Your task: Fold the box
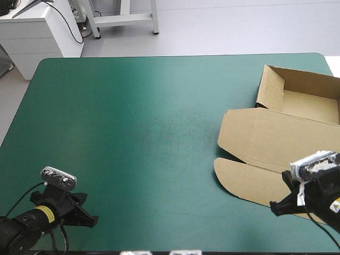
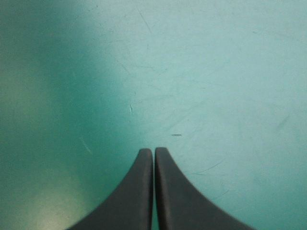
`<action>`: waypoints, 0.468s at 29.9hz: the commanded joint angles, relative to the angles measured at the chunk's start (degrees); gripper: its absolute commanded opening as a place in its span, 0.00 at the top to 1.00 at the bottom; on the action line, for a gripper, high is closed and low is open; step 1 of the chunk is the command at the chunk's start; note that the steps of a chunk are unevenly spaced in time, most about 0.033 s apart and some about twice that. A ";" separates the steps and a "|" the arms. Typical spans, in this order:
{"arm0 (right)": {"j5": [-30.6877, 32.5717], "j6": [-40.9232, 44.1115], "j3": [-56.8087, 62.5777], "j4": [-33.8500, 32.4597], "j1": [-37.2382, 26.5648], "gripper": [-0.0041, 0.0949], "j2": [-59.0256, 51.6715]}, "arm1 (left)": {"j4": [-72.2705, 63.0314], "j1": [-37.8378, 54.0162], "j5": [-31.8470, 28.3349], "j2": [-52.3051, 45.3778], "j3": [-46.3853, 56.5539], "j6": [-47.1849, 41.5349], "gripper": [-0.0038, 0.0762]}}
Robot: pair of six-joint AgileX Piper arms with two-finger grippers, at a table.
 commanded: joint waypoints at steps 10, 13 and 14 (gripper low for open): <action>-1.56 -0.78 13.09 0.10 0.14 0.96 -14.38 | -3.64 -0.07 0.53 -3.05 -1.31 2.74 0.96; -1.56 -0.78 15.56 -0.01 0.14 0.96 -16.26 | -3.64 -0.07 0.53 -3.05 -1.31 2.74 0.96; -1.56 -0.78 16.08 -0.01 0.14 0.96 -16.76 | -3.64 -0.07 0.53 -3.05 -1.31 2.74 0.96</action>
